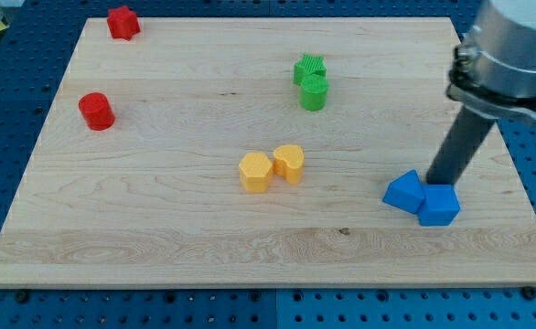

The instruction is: Move the red circle parallel to the green circle

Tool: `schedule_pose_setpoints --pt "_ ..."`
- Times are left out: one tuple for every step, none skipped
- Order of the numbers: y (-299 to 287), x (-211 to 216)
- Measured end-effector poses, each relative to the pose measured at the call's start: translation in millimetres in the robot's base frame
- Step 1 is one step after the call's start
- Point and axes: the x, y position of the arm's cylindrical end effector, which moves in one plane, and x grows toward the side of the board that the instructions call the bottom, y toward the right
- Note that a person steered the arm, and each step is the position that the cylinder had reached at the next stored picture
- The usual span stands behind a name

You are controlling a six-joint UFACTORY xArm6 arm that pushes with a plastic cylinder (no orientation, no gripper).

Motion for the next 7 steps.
schedule_pose_setpoints --pt "-2.4 -39.4" --pt "-27.6 -56.1" --pt "-58.6 -68.3" --pt "-60.2 -68.4" --pt "-60.2 -68.4" --pt "-71.1 -77.2" --pt "-98.3 -92.1"
